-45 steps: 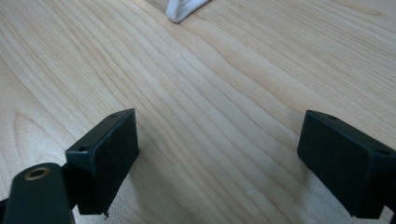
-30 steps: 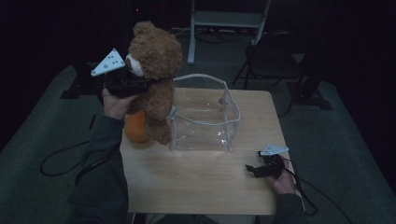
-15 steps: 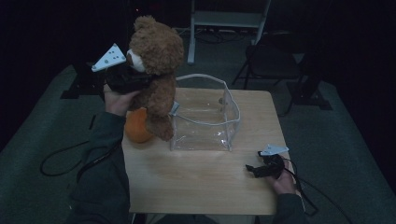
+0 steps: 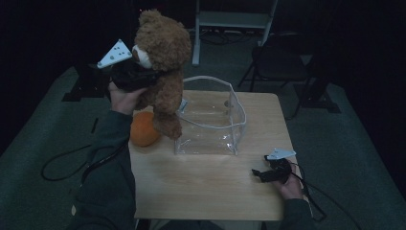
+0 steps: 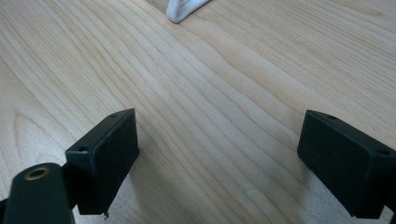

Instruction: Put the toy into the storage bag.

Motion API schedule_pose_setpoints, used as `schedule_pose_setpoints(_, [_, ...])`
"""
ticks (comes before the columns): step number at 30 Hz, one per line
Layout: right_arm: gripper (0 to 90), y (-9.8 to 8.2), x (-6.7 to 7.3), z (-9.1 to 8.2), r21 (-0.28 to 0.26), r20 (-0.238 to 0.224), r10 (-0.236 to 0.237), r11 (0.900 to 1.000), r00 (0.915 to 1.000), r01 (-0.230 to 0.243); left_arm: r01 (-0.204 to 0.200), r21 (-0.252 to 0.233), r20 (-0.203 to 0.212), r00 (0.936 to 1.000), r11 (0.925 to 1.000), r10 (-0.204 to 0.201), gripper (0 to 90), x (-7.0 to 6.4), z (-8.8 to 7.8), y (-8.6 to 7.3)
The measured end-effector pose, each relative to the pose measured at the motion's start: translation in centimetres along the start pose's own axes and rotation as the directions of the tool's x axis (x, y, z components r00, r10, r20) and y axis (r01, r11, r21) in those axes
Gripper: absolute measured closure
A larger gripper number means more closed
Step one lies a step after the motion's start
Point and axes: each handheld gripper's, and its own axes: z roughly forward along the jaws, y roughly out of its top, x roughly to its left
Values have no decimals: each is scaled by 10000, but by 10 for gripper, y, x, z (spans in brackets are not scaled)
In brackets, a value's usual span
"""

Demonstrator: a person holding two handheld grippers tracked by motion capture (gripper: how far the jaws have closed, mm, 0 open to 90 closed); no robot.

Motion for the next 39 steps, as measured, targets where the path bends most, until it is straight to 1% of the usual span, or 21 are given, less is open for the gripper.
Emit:
schedule_pose_setpoints(4, [117, 0, 0, 0, 0, 0, 0, 10000, 10000, 0, -19, -28, -48, 10000, 10000, 19, 394, -1, 3, 2])
schedule_pose_setpoints(8, [117, 0, 0, 0, 1, 1, 0, 10000, 10000, 0, -108, 102, -95, 9999, 9999, 109, 394, -2, 8, 4])
schedule_pose_setpoints(11, [117, 0, 0, 0, 1, 1, 1, 10000, 10000, -1, -107, 93, -89, 9999, 9999, 108, 394, -3, 11, 4])
schedule_pose_setpoints(20, [116, 0, 0, 0, 1, 0, 2, 10000, 10000, -2, 38, -71, -115, 9999, 10000, -38, 393, -4, 17, 7])
schedule_pose_setpoints(24, [117, 0, 0, 0, 1, 0, 2, 10000, 10000, -2, 53, -91, -196, 9998, 9999, -55, 394, -4, 19, 9])
schedule_pose_setpoints(31, [117, 0, 0, 0, 2, -1, 2, 10000, 10000, -2, 214, -230, -292, 9993, 9995, -221, 394, -3, 23, 12])
schedule_pose_setpoints(35, [117, 0, 0, 0, 2, -1, 4, 10000, 10000, -4, 220, -174, -299, 9993, 9996, -225, 394, -3, 27, 12])
schedule_pose_setpoints(39, [117, 0, 0, 0, 0, -1, 2, 10000, 10000, -2, 190, -128, -412, 9990, 9997, -195, 394, -4, 31, 12])
